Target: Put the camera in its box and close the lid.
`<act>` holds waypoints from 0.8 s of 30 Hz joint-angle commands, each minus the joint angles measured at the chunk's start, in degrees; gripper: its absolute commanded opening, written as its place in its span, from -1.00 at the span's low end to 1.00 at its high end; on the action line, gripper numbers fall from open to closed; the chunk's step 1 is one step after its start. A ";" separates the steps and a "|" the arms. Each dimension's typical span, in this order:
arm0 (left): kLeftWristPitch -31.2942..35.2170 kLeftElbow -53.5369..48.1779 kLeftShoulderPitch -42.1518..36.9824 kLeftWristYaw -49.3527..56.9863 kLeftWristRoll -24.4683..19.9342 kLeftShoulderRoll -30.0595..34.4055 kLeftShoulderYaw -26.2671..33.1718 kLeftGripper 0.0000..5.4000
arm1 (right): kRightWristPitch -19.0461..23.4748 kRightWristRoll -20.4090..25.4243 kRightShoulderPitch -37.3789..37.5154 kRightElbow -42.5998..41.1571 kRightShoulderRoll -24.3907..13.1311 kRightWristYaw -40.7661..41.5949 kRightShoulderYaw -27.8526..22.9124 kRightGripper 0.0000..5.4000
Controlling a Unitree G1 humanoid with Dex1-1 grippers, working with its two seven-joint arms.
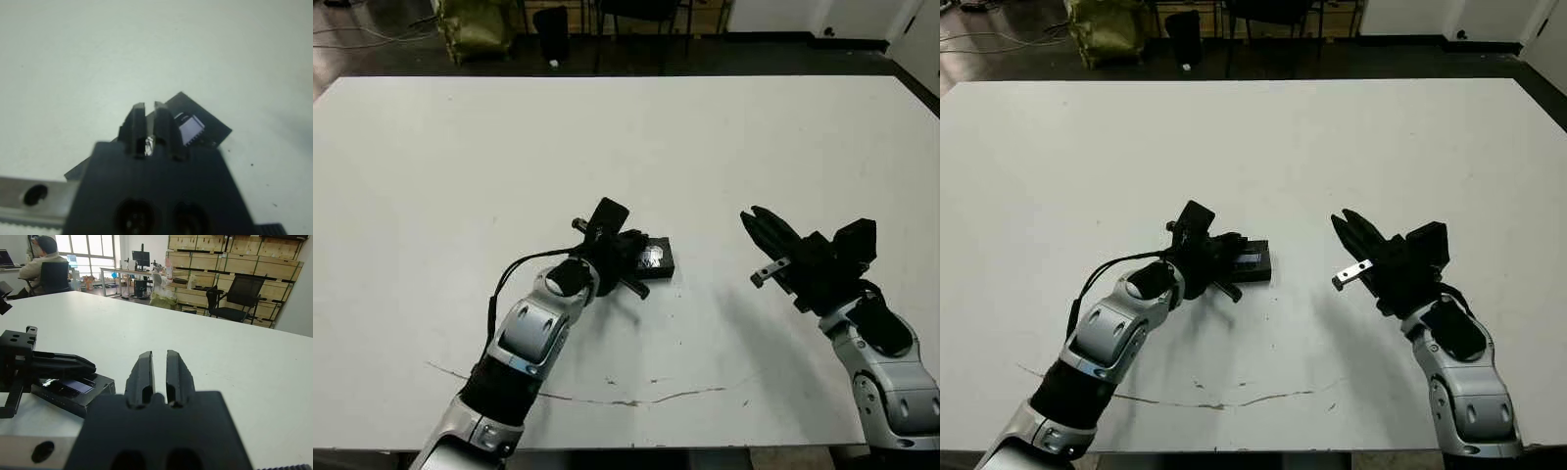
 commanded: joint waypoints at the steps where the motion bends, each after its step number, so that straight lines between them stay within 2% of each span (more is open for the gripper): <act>1: 4.10 -2.04 7.85 -0.26 -1.24 2.58 2.04 -0.99 | -0.02 0.12 0.71 1.04 -0.24 0.52 -0.21 -1.00; 9: -1.75 -20.04 12.90 -3.52 -7.60 5.87 8.70 -0.99 | -2.09 0.52 0.70 2.00 0.56 0.68 -0.81 -1.00; 12: -1.47 -24.11 13.21 -3.12 -11.53 6.24 14.02 -0.99 | -2.99 1.48 0.23 3.01 0.77 1.27 -1.35 -1.00; 17: -1.55 -28.08 13.21 -1.91 -18.13 7.06 23.20 -0.99 | -2.46 0.08 0.13 1.58 0.41 -0.52 -1.72 -1.00; 20: -1.79 -29.34 13.22 0.00 -21.92 7.21 28.49 -0.99 | -3.64 0.30 -0.70 2.50 0.64 -0.38 -1.92 -1.00; 22: -4.05 -28.65 13.51 0.92 -22.13 7.24 30.34 -0.99 | -4.43 0.52 -1.38 3.23 0.82 -0.16 -2.06 -1.00; 24: -8.69 -26.45 13.78 1.20 -20.01 7.45 30.74 -0.99 | -3.93 0.41 -1.83 2.75 0.94 -0.89 -2.11 -1.00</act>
